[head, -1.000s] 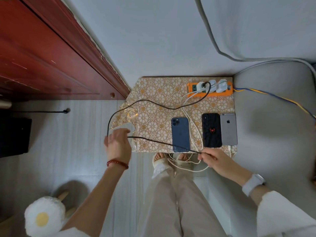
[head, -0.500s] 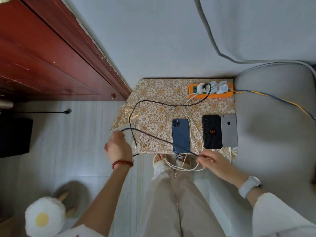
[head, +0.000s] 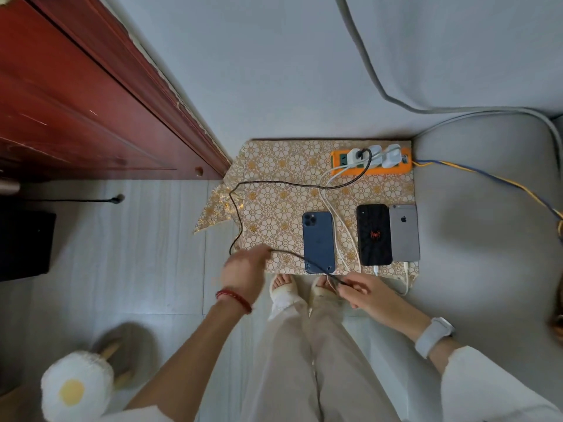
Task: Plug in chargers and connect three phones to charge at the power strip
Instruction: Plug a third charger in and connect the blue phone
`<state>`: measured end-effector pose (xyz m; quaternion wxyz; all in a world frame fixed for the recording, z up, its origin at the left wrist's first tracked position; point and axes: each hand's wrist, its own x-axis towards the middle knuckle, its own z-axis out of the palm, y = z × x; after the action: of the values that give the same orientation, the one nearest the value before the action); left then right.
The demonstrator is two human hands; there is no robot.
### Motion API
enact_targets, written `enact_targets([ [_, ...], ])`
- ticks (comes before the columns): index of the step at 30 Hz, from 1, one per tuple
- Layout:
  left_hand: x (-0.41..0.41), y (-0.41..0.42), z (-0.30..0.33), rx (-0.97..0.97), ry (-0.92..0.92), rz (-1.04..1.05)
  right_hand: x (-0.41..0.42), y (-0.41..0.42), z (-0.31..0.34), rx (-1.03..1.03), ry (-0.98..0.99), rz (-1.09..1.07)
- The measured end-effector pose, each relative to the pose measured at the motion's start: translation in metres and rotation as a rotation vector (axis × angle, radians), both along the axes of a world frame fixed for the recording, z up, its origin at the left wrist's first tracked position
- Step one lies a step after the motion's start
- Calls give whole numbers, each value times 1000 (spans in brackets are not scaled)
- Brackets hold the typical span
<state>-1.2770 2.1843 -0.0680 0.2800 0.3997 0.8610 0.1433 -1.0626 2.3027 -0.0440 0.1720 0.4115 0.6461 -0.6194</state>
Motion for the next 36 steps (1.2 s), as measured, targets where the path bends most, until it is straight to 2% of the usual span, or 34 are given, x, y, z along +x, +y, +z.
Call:
enact_targets([
  [3,-27,-5,-5,-40,-63,453,30,8,-7,52,-87,-55],
  [5,-36,-8,-9,-82,-73,558,35,11,-11,94,-99,-68],
  [6,-37,-9,-10,-85,-53,530,32,11,-12,108,-87,-70],
  [8,-29,-11,-13,-60,1,234,20,10,-10,122,-35,-61],
  [11,3,-3,-10,-144,-66,-340,-5,5,-4,94,69,-11],
  [13,27,2,-9,-194,-126,-527,-16,2,-2,85,107,8],
  [14,34,5,-9,-189,-148,-544,-18,0,-2,80,107,6],
  [16,34,9,-5,-96,-164,-448,-15,-1,-3,70,82,-4],
  [19,24,10,-2,137,-27,-148,-3,1,-5,70,28,-22],
  [23,-4,10,1,136,-79,462,18,8,-11,38,-74,-27],
  [24,-16,9,-2,138,-85,580,25,9,-12,34,-98,-33],
  [25,-27,5,-5,154,-57,602,31,11,-14,41,-113,-56],
  [28,-41,-4,-11,171,-16,423,38,13,-22,91,-130,-166],
  [31,-28,-3,-15,130,-158,370,27,13,-25,171,-131,-186],
  [33,-15,-1,-15,108,-276,289,17,13,-23,276,-68,-71],
  [36,10,6,-13,23,-454,47,6,10,-21,347,10,175],
])
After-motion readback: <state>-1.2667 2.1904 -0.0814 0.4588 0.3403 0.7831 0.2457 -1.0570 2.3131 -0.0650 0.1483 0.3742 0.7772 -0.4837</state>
